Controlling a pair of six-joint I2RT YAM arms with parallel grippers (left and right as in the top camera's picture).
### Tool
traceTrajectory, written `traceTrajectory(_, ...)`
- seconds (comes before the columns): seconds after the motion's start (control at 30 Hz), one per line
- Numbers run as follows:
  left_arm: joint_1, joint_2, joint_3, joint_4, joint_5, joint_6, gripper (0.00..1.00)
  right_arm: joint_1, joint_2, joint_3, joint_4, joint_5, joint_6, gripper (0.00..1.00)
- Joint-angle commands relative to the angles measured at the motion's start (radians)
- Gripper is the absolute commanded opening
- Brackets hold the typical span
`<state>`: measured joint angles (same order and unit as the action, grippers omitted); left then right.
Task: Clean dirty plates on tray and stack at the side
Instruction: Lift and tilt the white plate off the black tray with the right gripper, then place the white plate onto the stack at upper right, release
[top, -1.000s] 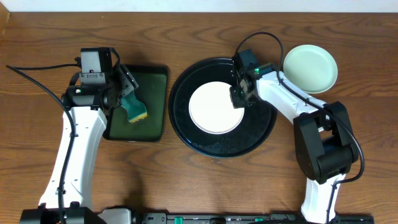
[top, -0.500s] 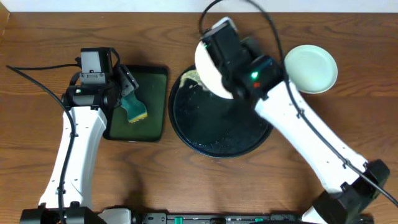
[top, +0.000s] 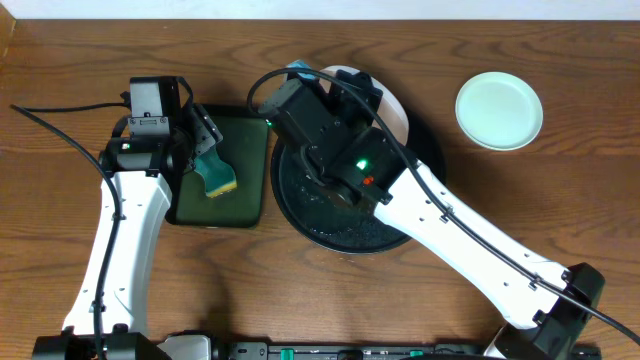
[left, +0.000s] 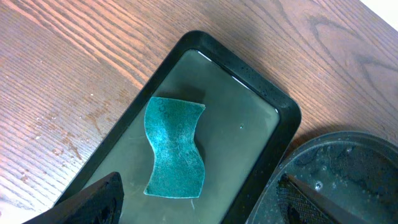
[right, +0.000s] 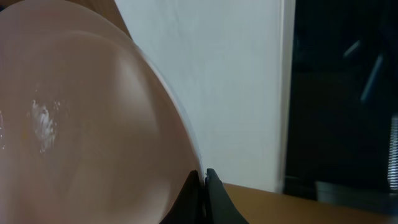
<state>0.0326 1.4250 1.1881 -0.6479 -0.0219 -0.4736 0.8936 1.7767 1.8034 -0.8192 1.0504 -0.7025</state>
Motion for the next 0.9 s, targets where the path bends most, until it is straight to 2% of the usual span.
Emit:
traceTrajectory(0.0, 0.005, 0.000, 0.015, -0.003, -0.004, 0.002, 0.79, 0.001, 0.002, 0.003, 0.002, 0.077, -0.090, 0.01)
traceTrajectory(0.4, 0.005, 0.000, 0.015, -0.003, -0.004, 0.002, 0.79, 0.002, 0.002, 0.003, 0.016, 0.101, -0.143, 0.01)
traceTrajectory(0.53, 0.005, 0.000, 0.015, -0.003, -0.004, 0.002, 0.79, -0.019, 0.002, 0.003, 0.010, 0.055, -0.035, 0.01)
traceTrajectory(0.6, 0.005, 0.000, 0.015, -0.003, -0.004, 0.002, 0.80, -0.063, 0.002, 0.002, -0.042, -0.119, 0.094, 0.01)
traceTrajectory(0.7, 0.005, 0.000, 0.015, -0.003, -0.004, 0.002, 0.80, -0.196, 0.011, -0.033, -0.097, -0.500, 0.209, 0.01)
traceTrajectory(0.87, 0.005, 0.000, 0.015, -0.003, -0.004, 0.002, 0.80, -0.430, 0.037, -0.086, -0.071, -0.804, 0.413, 0.01)
